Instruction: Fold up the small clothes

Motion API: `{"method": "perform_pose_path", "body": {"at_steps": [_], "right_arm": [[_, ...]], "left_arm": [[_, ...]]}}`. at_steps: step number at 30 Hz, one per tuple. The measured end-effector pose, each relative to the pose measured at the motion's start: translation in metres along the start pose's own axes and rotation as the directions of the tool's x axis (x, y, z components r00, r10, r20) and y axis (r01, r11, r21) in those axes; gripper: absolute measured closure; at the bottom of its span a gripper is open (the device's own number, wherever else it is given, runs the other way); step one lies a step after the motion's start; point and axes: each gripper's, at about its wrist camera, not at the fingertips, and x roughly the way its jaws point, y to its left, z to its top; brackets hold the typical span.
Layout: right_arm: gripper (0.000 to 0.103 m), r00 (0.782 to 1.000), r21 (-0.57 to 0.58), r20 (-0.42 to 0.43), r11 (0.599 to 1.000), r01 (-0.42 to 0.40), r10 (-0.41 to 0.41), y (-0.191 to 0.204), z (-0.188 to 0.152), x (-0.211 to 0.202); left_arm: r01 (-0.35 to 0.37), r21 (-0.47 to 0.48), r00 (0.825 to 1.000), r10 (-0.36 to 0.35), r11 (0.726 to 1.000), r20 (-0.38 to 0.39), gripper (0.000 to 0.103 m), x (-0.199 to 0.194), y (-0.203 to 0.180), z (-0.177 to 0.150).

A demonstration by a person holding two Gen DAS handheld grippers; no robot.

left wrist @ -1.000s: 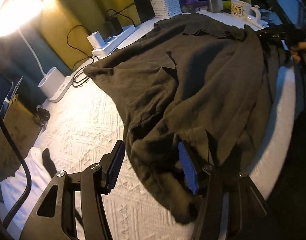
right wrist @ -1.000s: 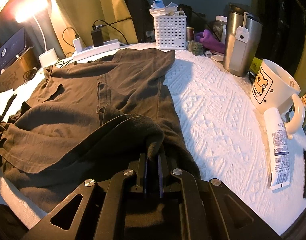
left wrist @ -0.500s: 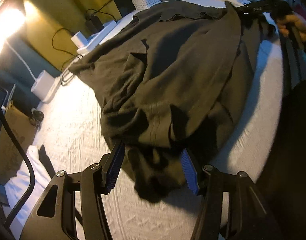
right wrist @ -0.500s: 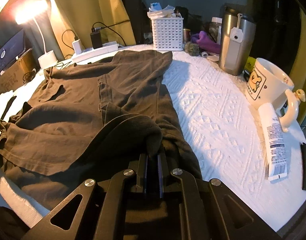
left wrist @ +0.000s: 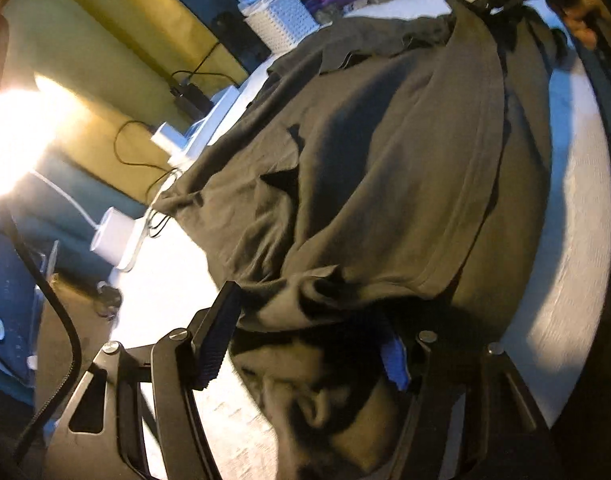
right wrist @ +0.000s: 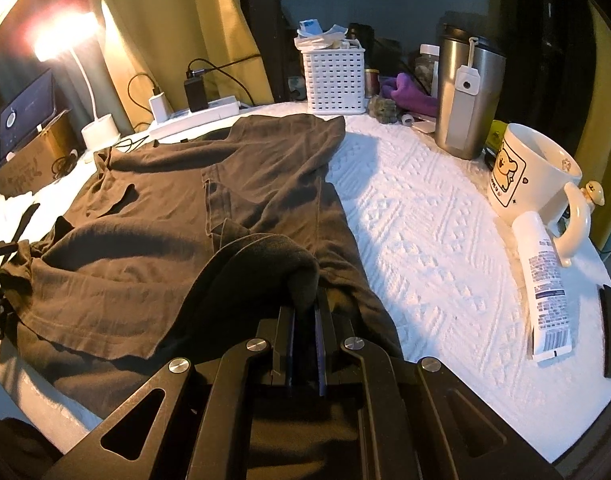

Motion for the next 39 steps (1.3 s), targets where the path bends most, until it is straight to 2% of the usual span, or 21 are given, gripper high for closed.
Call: {"method": "perform_pose_path", "body": {"at_steps": [1,3,6,10,16,19,29,34,39], "right_arm": [[0.095,1.0,-0.002,0.001,1.0,-0.001,0.001,0.001,0.001,0.0],[0.095,1.0,-0.004,0.007,1.0,-0.002,0.002,0.001,0.002,-0.001],[0.095,1.0,-0.009,0.029,1.0,-0.003,0.003,0.002,0.004,-0.008],[0.095,0.998,-0.03,0.056,1.0,-0.009,0.011,0.007,0.006,-0.02],[0.095,0.99,-0.02,0.133,0.999,-0.049,0.051,0.009,0.019,-0.048],[0.095,0.983,-0.029,0.175,0.998,-0.055,0.059,0.011,0.029,-0.063],[0.095,0.962,-0.067,0.264,0.996,-0.06,0.076,0.011,0.071,-0.076],[0.095,0.954,-0.086,0.284,0.994,-0.074,0.096,0.01,0.093,-0.067],[0.095,0.955,-0.097,0.278,0.992,-0.083,0.107,0.009,0.113,-0.047]], "left_arm": [[0.015,-0.011,1.0,-0.015,1.0,0.015,0.044,-0.001,0.0,0.001],[0.053,-0.045,0.998,-0.052,0.998,0.03,0.086,-0.003,0.001,0.005],[0.056,-0.103,0.997,-0.05,0.993,0.067,0.092,-0.008,0.006,0.006],[0.048,-0.206,0.992,-0.024,0.977,0.121,0.094,-0.022,0.022,0.007],[0.032,-0.384,0.976,0.054,0.923,0.212,0.094,-0.059,0.057,0.007],[0.031,-0.441,0.966,0.086,0.897,0.243,0.094,-0.071,0.07,0.008],[0.011,-0.532,0.95,0.157,0.847,0.27,0.094,-0.074,0.102,0.02],[-0.012,-0.562,0.947,0.189,0.827,0.258,0.094,-0.067,0.119,0.029],[-0.024,-0.607,0.951,0.206,0.794,0.232,0.094,-0.051,0.14,0.036]]}}
